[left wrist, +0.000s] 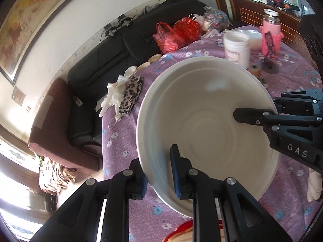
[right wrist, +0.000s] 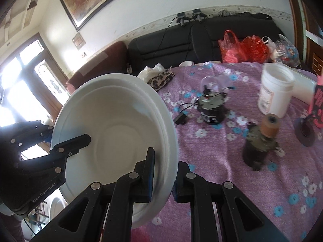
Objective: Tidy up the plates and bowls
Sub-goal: 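Carry the white bowl with both tools over to the plate and bowl stack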
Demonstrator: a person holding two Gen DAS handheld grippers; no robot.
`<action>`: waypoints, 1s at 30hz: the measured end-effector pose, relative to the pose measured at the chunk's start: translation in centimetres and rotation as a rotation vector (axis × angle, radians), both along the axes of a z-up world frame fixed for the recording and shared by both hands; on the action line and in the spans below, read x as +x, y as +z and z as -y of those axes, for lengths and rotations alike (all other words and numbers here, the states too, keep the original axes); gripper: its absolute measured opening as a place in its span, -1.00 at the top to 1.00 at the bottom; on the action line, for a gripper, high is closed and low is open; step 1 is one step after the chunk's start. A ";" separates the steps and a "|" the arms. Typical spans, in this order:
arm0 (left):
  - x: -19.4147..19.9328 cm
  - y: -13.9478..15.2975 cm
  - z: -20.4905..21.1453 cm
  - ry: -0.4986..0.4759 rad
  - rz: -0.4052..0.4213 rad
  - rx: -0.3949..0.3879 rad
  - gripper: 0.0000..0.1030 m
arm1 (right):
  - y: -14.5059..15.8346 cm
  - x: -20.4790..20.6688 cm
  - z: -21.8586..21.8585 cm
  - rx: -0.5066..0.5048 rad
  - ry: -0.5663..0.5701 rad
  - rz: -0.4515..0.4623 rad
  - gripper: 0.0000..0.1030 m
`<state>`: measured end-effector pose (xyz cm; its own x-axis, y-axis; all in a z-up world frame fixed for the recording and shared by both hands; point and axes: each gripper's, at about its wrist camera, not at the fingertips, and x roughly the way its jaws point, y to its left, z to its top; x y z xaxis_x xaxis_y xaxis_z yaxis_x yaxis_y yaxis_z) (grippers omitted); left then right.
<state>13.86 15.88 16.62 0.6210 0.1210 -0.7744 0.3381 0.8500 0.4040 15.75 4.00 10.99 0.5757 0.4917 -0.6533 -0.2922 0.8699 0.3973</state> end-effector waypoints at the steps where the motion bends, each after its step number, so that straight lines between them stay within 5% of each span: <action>1: -0.4 0.2 0.6 -0.007 0.003 0.003 0.62 | 0.3 -0.5 1.0 0.013 -0.012 0.004 0.70; 12: -6.4 2.6 8.8 -0.091 0.055 0.023 0.52 | 3.7 -8.0 9.6 0.066 -0.117 0.057 0.70; 20: -11.2 1.3 13.4 -0.132 0.028 -0.053 0.47 | 3.9 -14.4 15.4 0.070 -0.188 0.062 0.70; 30: -17.4 -1.2 14.8 -0.116 0.001 -0.155 0.46 | 2.4 -21.4 17.6 0.063 -0.199 0.057 0.70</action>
<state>-3.51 1.07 15.41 0.6248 -0.0716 -0.7775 0.4367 0.8575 0.2720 -5.69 -13.58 13.40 0.7005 0.4036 -0.5886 -0.1404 0.8866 0.4408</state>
